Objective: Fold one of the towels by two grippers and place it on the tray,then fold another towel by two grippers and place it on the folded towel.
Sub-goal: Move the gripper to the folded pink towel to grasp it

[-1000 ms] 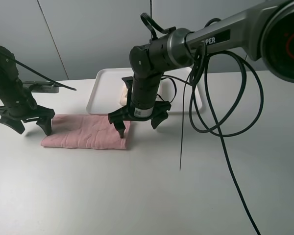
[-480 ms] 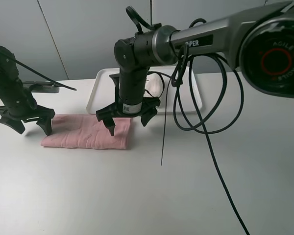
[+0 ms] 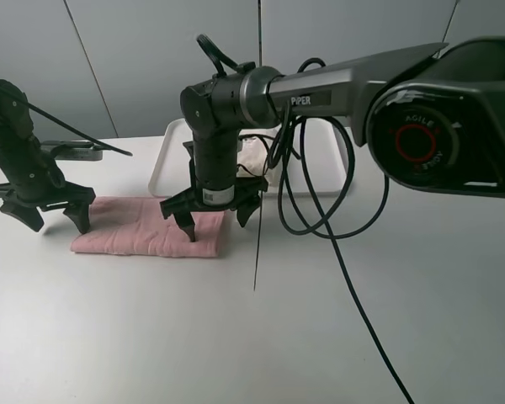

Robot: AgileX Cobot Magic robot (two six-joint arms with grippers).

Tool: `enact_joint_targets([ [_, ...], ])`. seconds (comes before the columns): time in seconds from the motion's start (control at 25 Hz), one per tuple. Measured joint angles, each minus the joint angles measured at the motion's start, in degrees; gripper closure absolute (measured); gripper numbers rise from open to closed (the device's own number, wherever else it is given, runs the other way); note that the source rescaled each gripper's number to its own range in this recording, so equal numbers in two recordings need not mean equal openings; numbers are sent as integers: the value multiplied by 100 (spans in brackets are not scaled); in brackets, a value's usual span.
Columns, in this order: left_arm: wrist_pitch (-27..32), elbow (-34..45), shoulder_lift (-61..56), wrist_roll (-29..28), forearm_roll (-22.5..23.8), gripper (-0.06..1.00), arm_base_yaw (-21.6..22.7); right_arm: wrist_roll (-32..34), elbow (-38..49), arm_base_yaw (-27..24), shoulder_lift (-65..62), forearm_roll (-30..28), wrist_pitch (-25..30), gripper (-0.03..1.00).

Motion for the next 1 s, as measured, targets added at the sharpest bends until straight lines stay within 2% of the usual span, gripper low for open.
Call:
enact_joint_targets([
  [0.4,0,-8,0,-4,0,-5,0,69,-71,74,86,-25,14,23],
  [0.56,0,-8,0,-4,0,-5,0,81,-71,153,105,16,-116,45],
  [0.76,0,-8,0,-4,0,-5,0,90,-71,190,114,216,-277,89],
  [1.0,0,-8,0,-4,0,-5,0,90,-71,201,114,216,-289,92],
])
